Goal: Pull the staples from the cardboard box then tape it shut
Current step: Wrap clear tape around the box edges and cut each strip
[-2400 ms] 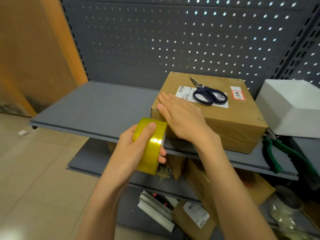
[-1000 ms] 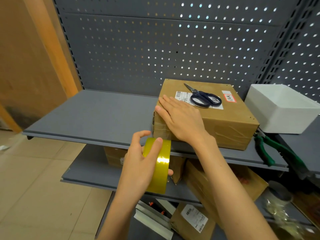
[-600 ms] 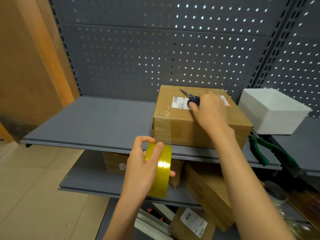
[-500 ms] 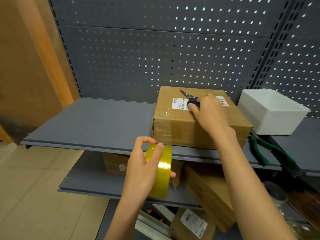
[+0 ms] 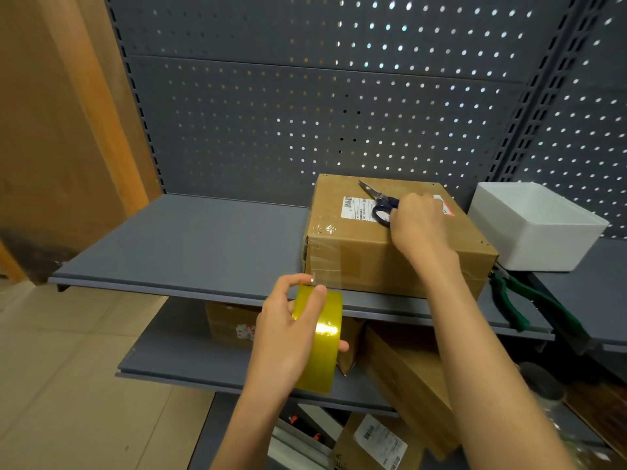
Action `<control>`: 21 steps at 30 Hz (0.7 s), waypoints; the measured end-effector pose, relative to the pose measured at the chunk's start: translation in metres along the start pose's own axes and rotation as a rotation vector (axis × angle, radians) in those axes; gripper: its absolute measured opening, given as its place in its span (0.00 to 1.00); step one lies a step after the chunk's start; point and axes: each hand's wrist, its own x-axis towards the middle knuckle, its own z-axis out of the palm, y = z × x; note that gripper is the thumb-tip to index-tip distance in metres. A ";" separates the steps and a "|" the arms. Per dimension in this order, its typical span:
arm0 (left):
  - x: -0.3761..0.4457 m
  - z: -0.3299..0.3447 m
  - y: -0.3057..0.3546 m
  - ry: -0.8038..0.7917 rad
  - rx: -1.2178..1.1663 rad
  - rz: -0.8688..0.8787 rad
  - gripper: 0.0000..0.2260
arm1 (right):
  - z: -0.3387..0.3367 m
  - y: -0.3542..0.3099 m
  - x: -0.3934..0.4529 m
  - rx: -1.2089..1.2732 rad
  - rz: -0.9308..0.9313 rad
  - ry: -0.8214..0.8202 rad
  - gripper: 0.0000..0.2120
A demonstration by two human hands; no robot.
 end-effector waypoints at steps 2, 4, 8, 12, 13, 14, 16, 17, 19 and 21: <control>0.000 0.000 0.000 0.003 -0.007 0.004 0.06 | -0.001 0.001 -0.003 -0.041 -0.020 -0.009 0.09; 0.001 0.000 0.000 0.009 -0.015 0.007 0.06 | -0.005 0.003 -0.006 -0.052 -0.047 -0.015 0.08; 0.001 0.001 0.000 0.018 -0.015 0.002 0.07 | -0.020 0.004 -0.016 0.193 -0.140 0.025 0.09; 0.001 0.001 0.000 0.029 -0.023 0.003 0.06 | -0.036 -0.002 -0.042 0.789 -0.192 -0.175 0.08; 0.001 0.002 0.001 0.032 -0.025 0.003 0.05 | -0.038 -0.002 -0.048 0.876 -0.195 -0.250 0.08; 0.001 0.002 0.001 0.034 -0.025 0.006 0.05 | -0.038 -0.001 -0.053 0.948 -0.193 -0.333 0.09; 0.000 0.002 0.001 0.037 -0.027 0.010 0.06 | -0.035 0.002 -0.062 1.125 -0.156 -0.488 0.09; 0.000 0.002 0.001 0.038 -0.028 0.009 0.06 | -0.033 0.004 -0.067 1.223 -0.116 -0.547 0.08; 0.000 0.003 0.002 0.041 -0.028 0.009 0.06 | -0.031 0.008 -0.074 1.342 -0.070 -0.589 0.08; -0.001 0.004 0.002 0.049 -0.019 0.015 0.06 | -0.028 0.016 -0.077 1.296 -0.082 -0.558 0.11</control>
